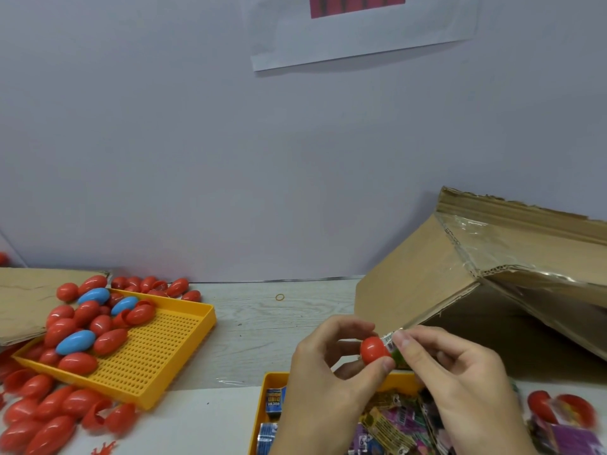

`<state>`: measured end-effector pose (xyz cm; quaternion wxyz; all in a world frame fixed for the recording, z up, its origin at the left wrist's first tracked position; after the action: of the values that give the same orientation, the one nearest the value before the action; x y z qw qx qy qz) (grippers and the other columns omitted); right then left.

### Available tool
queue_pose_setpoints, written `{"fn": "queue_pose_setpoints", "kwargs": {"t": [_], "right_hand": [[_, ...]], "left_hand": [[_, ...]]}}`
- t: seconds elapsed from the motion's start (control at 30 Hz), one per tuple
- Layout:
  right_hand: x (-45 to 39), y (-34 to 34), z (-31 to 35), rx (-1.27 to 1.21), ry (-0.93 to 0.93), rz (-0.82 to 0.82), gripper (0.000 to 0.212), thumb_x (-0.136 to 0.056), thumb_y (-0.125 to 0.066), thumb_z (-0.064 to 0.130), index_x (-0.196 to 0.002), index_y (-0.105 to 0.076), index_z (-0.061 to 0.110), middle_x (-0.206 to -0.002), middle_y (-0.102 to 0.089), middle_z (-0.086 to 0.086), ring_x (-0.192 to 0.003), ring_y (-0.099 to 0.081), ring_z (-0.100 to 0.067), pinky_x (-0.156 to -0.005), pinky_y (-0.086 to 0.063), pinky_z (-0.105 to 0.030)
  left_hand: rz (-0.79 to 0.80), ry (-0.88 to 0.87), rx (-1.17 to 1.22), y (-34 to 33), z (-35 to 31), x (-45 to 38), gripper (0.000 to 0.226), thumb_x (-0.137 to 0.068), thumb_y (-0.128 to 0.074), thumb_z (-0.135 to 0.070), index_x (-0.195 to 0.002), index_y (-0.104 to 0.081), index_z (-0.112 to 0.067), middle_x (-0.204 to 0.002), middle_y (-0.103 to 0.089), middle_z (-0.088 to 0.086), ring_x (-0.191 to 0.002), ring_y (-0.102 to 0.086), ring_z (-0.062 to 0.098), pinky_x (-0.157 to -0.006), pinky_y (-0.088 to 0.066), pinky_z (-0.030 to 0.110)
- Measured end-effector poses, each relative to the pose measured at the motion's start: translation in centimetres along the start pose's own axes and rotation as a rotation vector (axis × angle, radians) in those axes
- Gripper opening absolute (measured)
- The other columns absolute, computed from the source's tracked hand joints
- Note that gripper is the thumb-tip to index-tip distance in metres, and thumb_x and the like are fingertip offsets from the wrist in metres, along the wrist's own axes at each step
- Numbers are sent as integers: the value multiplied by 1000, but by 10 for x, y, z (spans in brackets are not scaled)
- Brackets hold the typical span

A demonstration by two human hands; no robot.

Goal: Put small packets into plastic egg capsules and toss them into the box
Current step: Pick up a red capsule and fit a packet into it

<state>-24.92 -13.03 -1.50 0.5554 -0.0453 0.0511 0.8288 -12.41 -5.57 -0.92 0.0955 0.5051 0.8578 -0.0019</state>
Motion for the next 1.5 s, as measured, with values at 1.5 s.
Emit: {"fn": "queue_pose_setpoints", "kwargs": {"t": [1.5], "right_hand": [[8,-12,-7,519,488,-40,46,-58,-87,19,-100,-72,30,-97,-59,20,-96,-53,1,-72,-41,-3]], "left_hand": [[-94,3,129,-8,-3,-3,2,-85,-73,-12,-86,-74,-12,-82,-76,0,-78,-73,9,-65,-54,14]]}}
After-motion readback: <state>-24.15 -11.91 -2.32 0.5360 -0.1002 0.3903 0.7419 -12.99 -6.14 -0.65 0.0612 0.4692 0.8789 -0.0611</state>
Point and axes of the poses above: each hand's wrist, its own x-axis away from the middle knuckle, its own y-axis out of the back of the hand, z = x × y, the point moved 1 cm from there along -x, towards the middle knuckle
